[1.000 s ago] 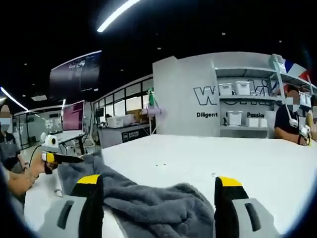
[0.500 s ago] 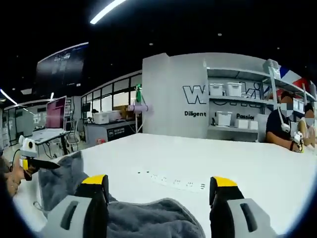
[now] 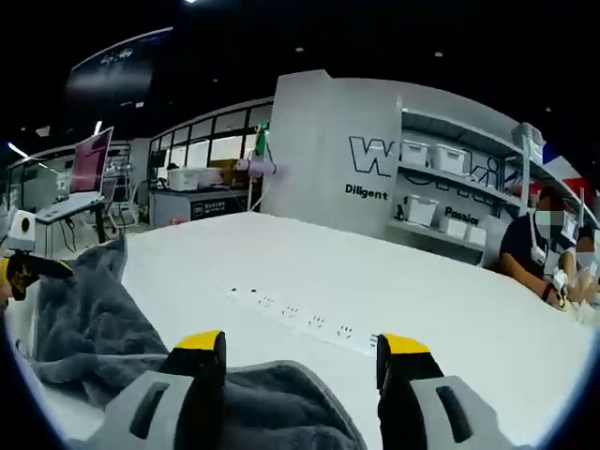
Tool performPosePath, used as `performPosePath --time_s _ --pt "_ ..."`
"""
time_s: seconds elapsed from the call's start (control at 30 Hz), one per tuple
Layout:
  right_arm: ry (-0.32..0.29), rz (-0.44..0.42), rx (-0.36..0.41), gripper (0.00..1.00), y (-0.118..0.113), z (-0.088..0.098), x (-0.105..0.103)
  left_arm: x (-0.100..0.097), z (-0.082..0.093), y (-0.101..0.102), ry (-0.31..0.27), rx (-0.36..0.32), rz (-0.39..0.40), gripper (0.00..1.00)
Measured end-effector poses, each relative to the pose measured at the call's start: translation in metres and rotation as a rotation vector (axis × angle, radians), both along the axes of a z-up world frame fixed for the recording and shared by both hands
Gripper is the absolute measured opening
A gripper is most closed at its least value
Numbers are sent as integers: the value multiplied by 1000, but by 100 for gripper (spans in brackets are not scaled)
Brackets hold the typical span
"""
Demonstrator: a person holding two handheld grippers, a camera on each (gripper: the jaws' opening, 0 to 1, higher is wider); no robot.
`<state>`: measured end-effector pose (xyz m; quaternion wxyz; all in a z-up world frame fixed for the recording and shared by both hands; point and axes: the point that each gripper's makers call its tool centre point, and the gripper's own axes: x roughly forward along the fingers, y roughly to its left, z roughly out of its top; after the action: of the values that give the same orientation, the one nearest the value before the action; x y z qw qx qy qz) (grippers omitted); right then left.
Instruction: Fold the towel on the table until its edges align and the towel forms a compact rectangular stack.
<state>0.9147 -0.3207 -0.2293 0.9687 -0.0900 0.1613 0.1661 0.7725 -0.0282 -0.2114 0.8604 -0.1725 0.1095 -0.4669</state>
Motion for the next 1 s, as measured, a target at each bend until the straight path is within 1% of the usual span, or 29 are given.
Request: performPosePath --time_s 0.07,0.13,0.2,0.27,0.4,0.57,0.7,0.83,0.9,0.93,1.0 --pt "36 2 12 59 -1 -14 -2 0 0 1 -5 3 0 99" --pt "69 -21 14 54 -8 -26 -3 -1 1 2 -4 -1 0 99" --pt "71 -44 13 54 -15 -30 -1 -3 2 1 -4 -6 2 99" --pt "72 -65 32 54 -21 -33 -1 -4 1 1 -1 -4 1 99" --pt "111 -84 29 51 -26 -49 -2 -5 -1 -1 6 -7 -6 99" --pt "156 -87 46 51 -25 -65 -2 -5 -2 -1 21 -18 -8 97" --pt "157 -90 84 51 -27 -68 -1 -1 -5 4 22 -2 17 97" --pt "145 -82 95 50 -27 -67 -1 1 -3 6 44 -37 14 97" --pt "140 -67 90 45 -25 -67 -1 0 -3 5 49 -41 12 97" --pt "138 -55 89 40 -23 -66 -1 1 -4 5 50 -41 13 97" --pt "147 -29 90 22 -18 -67 -3 2 -5 6 49 -31 15 97"
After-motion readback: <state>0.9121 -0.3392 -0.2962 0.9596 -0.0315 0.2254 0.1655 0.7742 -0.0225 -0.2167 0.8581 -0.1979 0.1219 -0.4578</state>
